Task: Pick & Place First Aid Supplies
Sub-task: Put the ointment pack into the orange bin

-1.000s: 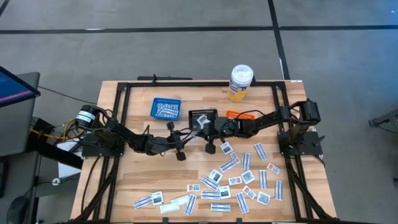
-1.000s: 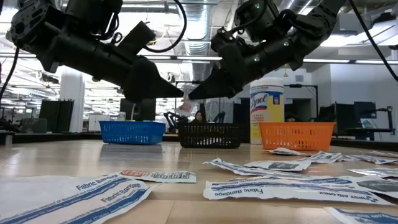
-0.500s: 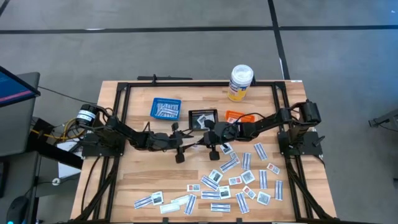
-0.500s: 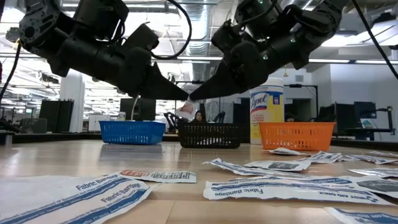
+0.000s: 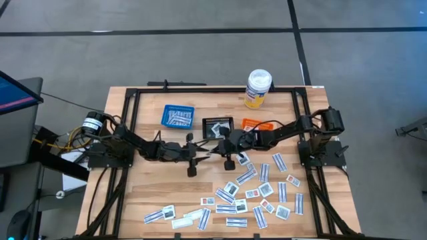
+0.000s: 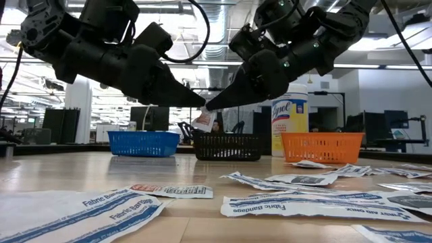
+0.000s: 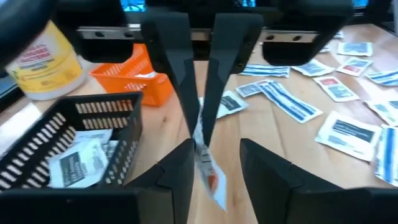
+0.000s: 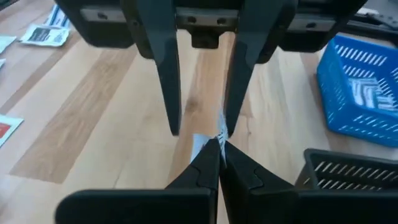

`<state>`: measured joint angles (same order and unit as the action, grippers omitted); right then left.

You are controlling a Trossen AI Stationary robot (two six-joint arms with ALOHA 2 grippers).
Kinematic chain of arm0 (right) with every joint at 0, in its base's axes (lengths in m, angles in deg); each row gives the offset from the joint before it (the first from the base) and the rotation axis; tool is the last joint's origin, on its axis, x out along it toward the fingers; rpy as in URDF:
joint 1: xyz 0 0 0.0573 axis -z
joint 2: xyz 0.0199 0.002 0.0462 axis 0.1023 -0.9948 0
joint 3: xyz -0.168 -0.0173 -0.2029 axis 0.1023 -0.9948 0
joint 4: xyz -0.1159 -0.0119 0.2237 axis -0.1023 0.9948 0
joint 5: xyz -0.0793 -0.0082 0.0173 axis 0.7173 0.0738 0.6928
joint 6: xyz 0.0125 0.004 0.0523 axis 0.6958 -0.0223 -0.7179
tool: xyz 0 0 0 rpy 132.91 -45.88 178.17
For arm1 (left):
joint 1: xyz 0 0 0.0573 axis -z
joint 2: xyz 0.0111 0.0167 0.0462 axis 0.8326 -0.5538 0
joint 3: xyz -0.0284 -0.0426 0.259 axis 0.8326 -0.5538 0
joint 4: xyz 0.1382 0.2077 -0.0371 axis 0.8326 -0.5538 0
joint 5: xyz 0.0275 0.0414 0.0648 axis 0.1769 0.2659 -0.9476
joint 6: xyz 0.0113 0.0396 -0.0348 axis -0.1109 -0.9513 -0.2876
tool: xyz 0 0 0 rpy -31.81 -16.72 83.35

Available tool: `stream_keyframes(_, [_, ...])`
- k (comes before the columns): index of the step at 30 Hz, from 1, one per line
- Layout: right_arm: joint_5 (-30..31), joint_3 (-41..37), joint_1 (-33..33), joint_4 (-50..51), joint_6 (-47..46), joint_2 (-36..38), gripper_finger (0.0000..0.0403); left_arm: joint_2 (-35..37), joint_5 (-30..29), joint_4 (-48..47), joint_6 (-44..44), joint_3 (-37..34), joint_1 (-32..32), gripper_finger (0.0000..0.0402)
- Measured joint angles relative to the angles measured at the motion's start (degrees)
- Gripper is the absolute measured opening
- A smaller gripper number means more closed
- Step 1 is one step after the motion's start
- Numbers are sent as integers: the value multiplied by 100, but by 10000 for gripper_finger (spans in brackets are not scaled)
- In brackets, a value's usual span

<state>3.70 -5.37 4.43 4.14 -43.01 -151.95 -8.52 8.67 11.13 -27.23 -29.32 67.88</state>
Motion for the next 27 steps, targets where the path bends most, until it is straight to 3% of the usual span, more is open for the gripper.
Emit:
stream_keyframes(5, [-421,5,-45,-196,259,7,1,0,46,-7,12,0,-25,119])
stream_keyframes(9, [-426,5,-89,-232,297,7,1,0,42,-7,0,0,-27,102])
stream_keyframes(21, [-402,17,-41,-106,295,9,1,0,12,-31,-2,0,-33,12])
stream_keyframes(27, [-239,14,-43,96,291,17,0,-2,-5,-55,-4,0,-38,22])
